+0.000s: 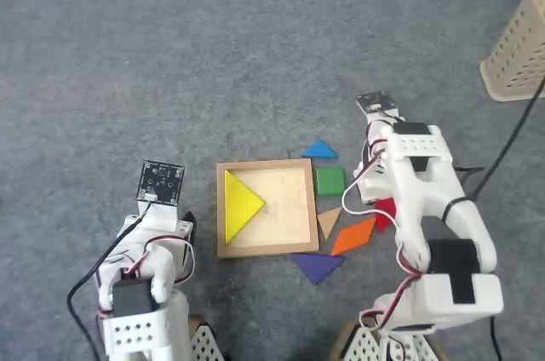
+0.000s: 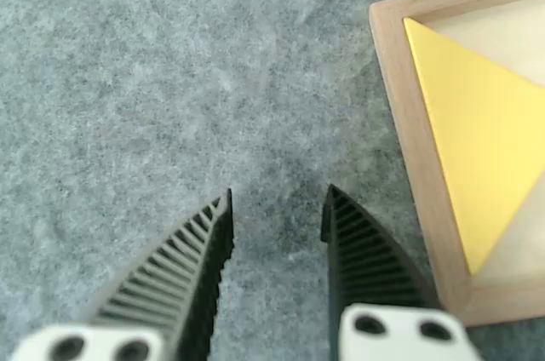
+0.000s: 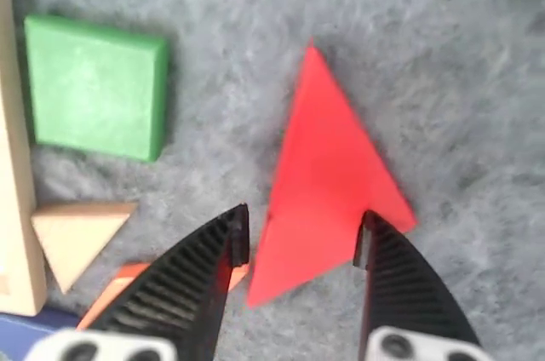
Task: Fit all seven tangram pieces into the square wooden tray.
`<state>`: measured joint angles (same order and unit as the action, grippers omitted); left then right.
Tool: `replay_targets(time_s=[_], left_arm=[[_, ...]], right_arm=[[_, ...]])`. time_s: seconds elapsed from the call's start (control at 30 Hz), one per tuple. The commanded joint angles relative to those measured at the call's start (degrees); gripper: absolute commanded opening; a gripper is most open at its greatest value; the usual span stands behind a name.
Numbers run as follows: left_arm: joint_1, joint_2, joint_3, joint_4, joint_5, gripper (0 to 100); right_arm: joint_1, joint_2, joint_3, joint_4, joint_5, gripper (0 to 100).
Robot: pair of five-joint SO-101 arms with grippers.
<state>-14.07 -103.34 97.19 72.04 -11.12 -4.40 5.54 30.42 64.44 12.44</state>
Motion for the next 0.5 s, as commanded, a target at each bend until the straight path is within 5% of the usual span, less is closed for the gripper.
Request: replay_targets(time_s=[0.0, 0.47], left_arm=[[0.09, -0.35, -0.57, 0.26, -0.26, 17], [0.09, -0.35, -0.57, 0.26, -0.26, 17]], right_arm=[[1.98, 6.81, -4.04, 1.19, -0.62, 21.3], [-3.65, 9.63, -10.46, -1.19, -0.44, 4.9]])
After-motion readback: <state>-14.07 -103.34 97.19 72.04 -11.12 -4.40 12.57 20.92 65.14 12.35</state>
